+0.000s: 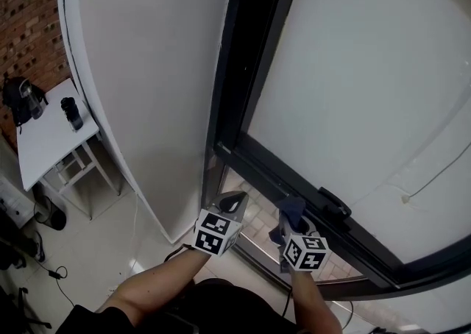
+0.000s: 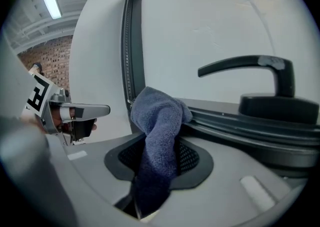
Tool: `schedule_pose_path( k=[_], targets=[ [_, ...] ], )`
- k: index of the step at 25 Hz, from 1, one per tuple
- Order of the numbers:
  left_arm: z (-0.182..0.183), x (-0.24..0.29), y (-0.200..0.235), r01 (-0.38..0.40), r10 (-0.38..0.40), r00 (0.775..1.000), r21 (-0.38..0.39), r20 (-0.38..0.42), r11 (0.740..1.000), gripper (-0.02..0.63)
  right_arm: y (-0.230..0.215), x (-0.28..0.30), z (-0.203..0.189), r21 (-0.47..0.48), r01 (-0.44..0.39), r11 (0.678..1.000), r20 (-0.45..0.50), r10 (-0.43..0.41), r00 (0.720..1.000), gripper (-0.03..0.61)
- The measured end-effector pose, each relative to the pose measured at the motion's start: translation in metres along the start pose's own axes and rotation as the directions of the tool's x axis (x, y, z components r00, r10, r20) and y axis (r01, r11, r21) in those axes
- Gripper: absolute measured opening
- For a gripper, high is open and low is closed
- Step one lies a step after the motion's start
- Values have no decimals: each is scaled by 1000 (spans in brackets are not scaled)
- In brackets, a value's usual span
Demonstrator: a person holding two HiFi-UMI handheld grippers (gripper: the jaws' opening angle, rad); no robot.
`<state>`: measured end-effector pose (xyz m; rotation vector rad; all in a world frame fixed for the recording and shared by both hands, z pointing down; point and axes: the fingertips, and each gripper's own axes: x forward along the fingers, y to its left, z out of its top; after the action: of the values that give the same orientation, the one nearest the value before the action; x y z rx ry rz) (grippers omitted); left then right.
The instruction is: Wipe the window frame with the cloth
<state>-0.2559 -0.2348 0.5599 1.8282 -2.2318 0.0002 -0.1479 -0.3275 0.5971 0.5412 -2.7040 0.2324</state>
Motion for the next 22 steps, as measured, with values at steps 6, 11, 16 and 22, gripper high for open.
schedule_pose_path(
  k=[6,11,16,22],
  targets=[
    [1,-14,37,-34,34,999,-9,5,999,-6,29,26,10,-17,-25,1000,-7,25,1000,135],
    [1,-22,61,-48,49,999,-12,10,999,-6,47,50,15,-14,-34,999,-10,34,999,135],
    [4,-29,84,-60,60,998,-8,8,998,-6,65,73,25,-16,-38,999,-1,38,999,135],
    [10,-33,102,-50,50,999,22,9,999,-6,83,99,32,-11,-43,999,-2,43,999,135]
  ],
)
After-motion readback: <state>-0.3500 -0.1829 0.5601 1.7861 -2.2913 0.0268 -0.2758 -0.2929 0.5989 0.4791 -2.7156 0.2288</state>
